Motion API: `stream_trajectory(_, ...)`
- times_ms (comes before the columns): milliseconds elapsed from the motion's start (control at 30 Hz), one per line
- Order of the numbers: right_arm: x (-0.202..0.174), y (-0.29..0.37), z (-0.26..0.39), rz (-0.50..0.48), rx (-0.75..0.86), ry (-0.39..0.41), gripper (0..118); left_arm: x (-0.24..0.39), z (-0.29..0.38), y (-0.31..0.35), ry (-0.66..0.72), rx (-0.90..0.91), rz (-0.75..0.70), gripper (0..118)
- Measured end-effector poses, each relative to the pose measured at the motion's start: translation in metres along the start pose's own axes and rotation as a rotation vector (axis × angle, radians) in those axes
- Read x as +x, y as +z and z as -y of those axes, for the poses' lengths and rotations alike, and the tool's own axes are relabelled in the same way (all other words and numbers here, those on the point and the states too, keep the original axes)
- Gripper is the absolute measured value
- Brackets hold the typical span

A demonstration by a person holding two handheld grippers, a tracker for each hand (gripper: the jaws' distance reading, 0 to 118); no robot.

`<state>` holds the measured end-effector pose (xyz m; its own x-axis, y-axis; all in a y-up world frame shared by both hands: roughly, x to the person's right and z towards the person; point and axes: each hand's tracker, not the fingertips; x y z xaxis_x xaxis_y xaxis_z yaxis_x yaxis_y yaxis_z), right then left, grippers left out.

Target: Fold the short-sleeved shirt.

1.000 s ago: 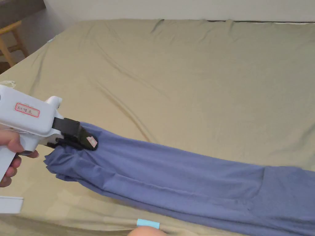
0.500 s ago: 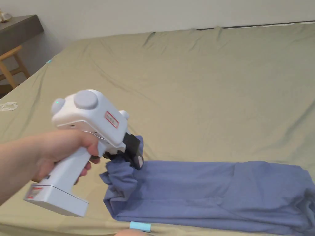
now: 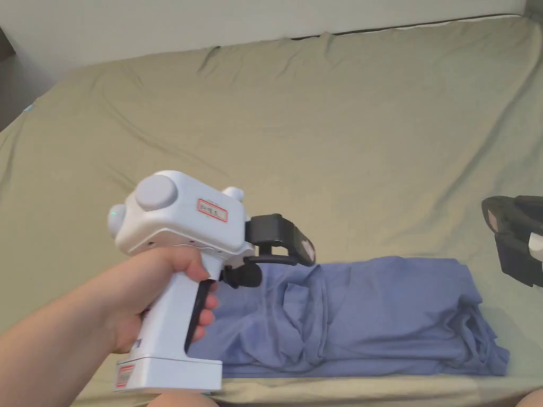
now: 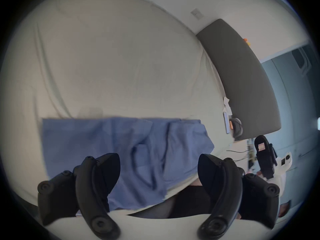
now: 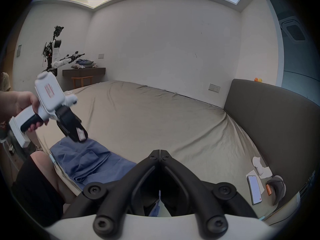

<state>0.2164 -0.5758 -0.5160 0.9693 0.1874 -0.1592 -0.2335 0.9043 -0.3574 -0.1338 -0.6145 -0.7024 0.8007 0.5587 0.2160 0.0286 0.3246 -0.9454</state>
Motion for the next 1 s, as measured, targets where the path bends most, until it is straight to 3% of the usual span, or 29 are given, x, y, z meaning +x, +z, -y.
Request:
stream_trajectory(33, -0.001, -0.001, 0.000, -0.005, 0.000, 0.000, 2, 0.003, 0.007, 0.010, -0.035, 0.030, -0.060, 94)
stream_trajectory(67, -0.001, -0.002, 0.000, -0.010, 0.000, 0.000, 2, 0.005, 0.014, 0.016, -0.096, 0.047, -0.149, 58)
stream_trajectory(100, -0.003, -0.005, -0.001, -0.016, 0.001, 0.002, 2, 0.006, 0.022, 0.015, -0.158, 0.072, -0.244, 15)
stream_trajectory(133, -0.005, -0.007, -0.002, -0.023, 0.003, 0.005, 2, 0.007, 0.026, 0.007, -0.212, 0.099, -0.324, 0)
stream_trajectory(167, -0.006, -0.009, -0.003, -0.028, 0.004, 0.008, 2, 0.003, 0.032, -0.003, -0.212, 0.035, -0.379, 0)
stream_trajectory(233, -0.012, -0.011, -0.006, -0.043, 0.008, 0.018, 2, -0.004, 0.030, -0.026, -0.152, -0.006, -0.336, 0)
stream_trajectory(433, -0.020, -0.011, -0.004, -0.043, 0.010, 0.076, 2, 0.029, 0.052, -0.096, -0.225, -0.118, -0.347, 0)
stream_trajectory(500, -0.025, -0.009, -0.004, -0.022, 0.016, 0.135, 2, 0.044, 0.059, -0.108, -0.254, -0.119, -0.380, 0)
stream_trajectory(567, -0.029, -0.005, -0.005, -0.029, 0.034, 0.151, 2, 0.050, 0.054, -0.101, -0.287, -0.096, -0.358, 0)
stream_trajectory(700, -0.032, -0.006, -0.002, -0.066, 0.024, 0.134, 2, 0.035, 0.040, -0.059, -0.175, -0.068, -0.136, 0)
stream_trajectory(767, -0.033, -0.009, 0.000, -0.066, 0.011, 0.134, 2, 0.022, 0.038, -0.021, -0.168, -0.003, -0.100, 0)
stream_trajectory(967, -0.028, -0.016, 0.004, -0.082, -0.030, 0.065, 2, -0.102, 0.055, 0.073, -0.092, 0.123, 0.144, 0)
stream_trajectory(1000, -0.027, -0.018, 0.005, -0.084, -0.037, 0.056, 2, -0.130, 0.060, 0.076, -0.013, 0.101, 0.163, 18)
